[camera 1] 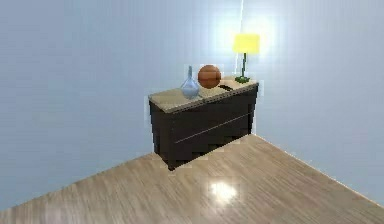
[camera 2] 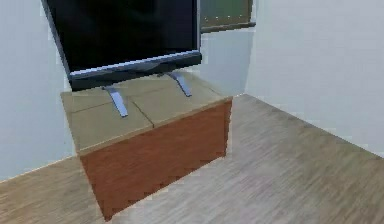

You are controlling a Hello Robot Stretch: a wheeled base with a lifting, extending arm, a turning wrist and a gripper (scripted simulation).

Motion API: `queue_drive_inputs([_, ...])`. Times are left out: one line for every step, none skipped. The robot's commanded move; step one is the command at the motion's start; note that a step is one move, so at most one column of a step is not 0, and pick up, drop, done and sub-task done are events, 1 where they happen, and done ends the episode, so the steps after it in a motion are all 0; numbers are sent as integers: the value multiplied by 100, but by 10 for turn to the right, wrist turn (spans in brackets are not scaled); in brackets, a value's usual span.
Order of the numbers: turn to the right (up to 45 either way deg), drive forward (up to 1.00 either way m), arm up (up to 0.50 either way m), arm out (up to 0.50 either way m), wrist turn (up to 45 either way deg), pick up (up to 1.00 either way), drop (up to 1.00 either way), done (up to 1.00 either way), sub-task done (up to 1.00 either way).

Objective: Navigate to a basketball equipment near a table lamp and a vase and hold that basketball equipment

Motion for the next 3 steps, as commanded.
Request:
queue_drive_inputs([-240, 0, 0, 0, 0, 0, 0, 0, 0])
queue_drive_inputs([0, 100, 0, 0, 0, 0, 0, 0, 0])
queue_drive_inputs([0, 20, 0, 0, 0, 0, 0, 0, 0])
